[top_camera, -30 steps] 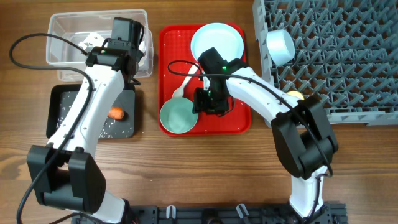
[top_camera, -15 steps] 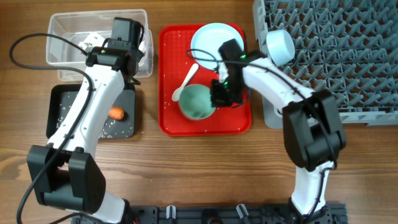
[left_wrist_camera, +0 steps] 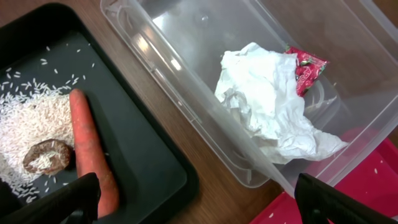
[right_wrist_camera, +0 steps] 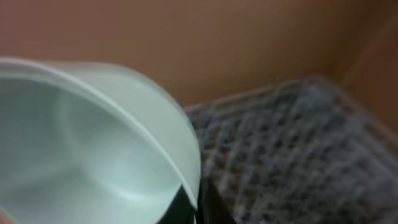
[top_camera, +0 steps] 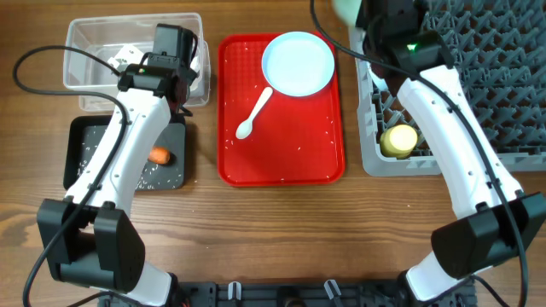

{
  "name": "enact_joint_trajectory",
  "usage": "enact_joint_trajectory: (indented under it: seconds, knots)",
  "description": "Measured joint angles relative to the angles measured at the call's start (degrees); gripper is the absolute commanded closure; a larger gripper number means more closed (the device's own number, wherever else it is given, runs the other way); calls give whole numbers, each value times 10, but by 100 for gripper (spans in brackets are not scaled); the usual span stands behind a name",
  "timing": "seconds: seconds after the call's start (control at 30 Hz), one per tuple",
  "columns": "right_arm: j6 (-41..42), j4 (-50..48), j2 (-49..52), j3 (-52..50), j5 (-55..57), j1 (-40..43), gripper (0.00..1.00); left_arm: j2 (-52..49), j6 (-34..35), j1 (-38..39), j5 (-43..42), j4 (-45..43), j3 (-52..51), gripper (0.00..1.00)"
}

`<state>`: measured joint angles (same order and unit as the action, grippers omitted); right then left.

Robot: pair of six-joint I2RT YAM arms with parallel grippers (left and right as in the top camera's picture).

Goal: Sort waste into correct bins and load items into the dishwasher rack
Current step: 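Carry the green bowl with the right gripper and place it in the rack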

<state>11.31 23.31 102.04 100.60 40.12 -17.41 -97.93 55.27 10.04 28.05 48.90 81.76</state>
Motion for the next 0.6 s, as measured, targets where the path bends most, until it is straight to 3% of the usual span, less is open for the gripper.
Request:
enact_joint_trajectory:
  seconds: [0.13,0.23,0.4,0.6]
  knots:
    - [-158,-202,24,0,78,26,96,0,0,0,0,0,0,0]
    - [-282,-296,67,1,99,62,96,0,0,0,0,-1,0,0]
    - [-470,-393,174,0,111,110,96,0,0,0,0,-1,0,0]
    - [-559,-422,249,0,107,117,96,0,0,0,0,0,0,0]
